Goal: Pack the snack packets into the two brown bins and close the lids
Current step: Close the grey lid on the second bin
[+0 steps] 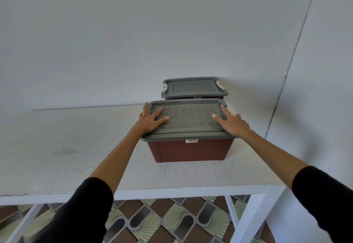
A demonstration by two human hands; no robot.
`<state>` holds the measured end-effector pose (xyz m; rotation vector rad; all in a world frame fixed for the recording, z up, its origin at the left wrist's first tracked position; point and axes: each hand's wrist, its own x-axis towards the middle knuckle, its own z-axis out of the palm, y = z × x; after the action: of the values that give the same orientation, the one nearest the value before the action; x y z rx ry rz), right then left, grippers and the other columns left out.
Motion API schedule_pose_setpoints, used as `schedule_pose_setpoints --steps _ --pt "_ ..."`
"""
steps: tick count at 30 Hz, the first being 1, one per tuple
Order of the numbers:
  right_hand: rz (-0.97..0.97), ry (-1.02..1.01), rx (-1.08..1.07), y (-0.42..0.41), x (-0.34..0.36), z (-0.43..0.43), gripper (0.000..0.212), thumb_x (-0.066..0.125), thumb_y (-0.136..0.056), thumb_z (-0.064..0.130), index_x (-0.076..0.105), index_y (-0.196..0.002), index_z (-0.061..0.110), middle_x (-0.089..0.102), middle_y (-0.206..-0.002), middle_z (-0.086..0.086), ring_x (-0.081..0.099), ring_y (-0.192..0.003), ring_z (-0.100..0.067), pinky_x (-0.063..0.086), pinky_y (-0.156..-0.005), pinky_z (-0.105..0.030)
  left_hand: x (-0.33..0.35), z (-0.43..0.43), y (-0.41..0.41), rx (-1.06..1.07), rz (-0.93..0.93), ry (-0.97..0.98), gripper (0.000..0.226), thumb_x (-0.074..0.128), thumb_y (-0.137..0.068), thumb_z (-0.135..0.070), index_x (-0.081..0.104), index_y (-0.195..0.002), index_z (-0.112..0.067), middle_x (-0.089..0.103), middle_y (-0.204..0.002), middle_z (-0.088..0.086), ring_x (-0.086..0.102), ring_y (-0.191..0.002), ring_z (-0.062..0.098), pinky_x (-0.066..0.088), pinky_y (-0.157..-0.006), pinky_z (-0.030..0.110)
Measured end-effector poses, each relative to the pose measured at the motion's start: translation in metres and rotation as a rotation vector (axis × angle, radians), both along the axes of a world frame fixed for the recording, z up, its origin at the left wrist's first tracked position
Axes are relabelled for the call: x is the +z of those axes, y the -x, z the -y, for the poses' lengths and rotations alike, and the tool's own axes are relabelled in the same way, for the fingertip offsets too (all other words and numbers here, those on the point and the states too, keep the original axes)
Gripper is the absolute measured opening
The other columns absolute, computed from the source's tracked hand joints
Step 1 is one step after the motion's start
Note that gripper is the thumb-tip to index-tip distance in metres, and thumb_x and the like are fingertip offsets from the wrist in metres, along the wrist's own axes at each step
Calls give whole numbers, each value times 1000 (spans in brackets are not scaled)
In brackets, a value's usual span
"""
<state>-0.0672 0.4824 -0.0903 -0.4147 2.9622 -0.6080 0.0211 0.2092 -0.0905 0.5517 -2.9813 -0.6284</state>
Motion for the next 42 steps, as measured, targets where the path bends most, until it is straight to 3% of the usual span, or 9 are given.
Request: schedule_pose_setpoints --steps 4,9,16,21,26,29,32,37,42 --pt "91 76 3 11 3 1 75 26 -88 68 -8 -147 37 22 -153 -17 18 -142 -34 25 -109 -49 -1 0 -4 197 -74 -194 85 48 -81 -65 1 -147 -39 -20 -152 17 11 -138 48 17 -112 53" --pt "44 196 -43 13 2 6 86 39 -86 66 -7 -149 29 26 -152 -17 24 -140 -35 30 -107 -49 -7 4 1 208 -70 -338 93 45 -83 -63 -11 -147 -26 23 -151 20 29 -135 41 26 -111 49" --pt "-217 112 19 4 4 10 100 39 -81 70 -17 -147 22 47 -126 -29 56 -104 -39 48 -79 -41 -5 -4 -2 212 -197 46 104 48 -79 -65 -12 -147 -13 60 -107 26 62 -90 35 50 -78 39" --pt "-190 -78 157 2 0 13 94 36 -81 71 -12 -148 26 17 -151 -25 23 -139 -38 34 -107 -50 -4 -7 -4 195 -203 203 100 36 -83 -66 -9 -147 -4 64 -94 22 63 -82 31 48 -72 36" --pt "-169 -164 198 0 1 14 87 31 -82 72 -8 -148 31 3 -156 -22 4 -145 -33 23 -113 -49 8 -19 -10 186 -219 317 98 46 -80 -66 15 -145 0 64 -85 17 63 -77 26 50 -68 31" --pt "-145 -194 202 0 1 15 85 29 -83 73 -7 -148 32 -1 -156 -22 -1 -145 -33 20 -113 -49 10 -26 -4 108 -216 407 89 41 -84 -64 19 -144 -2 65 -91 19 64 -81 28 50 -70 32" --pt "-133 -200 195 1 1 15 85 27 -83 72 -7 -149 30 -5 -156 -20 -3 -145 -33 18 -114 -49 3 -20 -3 68 -270 252 85 36 -88 -62 20 -144 -1 63 -108 22 63 -93 32 52 -78 37" --pt "-115 -160 159 0 0 15 82 26 -86 69 -2 -150 26 -4 -157 -16 4 -145 -34 21 -112 -50 -3 -19 -11 30 -139 94 77 33 -92 -58 11 -148 -10 9 -157 11 16 -143 29 26 -110 49" --pt "-155 -114 101 0 0 13 72 34 -88 65 24 -146 24 11 -155 -14 26 -136 -39 31 -107 -47 0 -12 -16 106 -129 -81 60 43 -92 -50 32 -143 -22 35 -145 18 42 -126 34 35 -103 41"
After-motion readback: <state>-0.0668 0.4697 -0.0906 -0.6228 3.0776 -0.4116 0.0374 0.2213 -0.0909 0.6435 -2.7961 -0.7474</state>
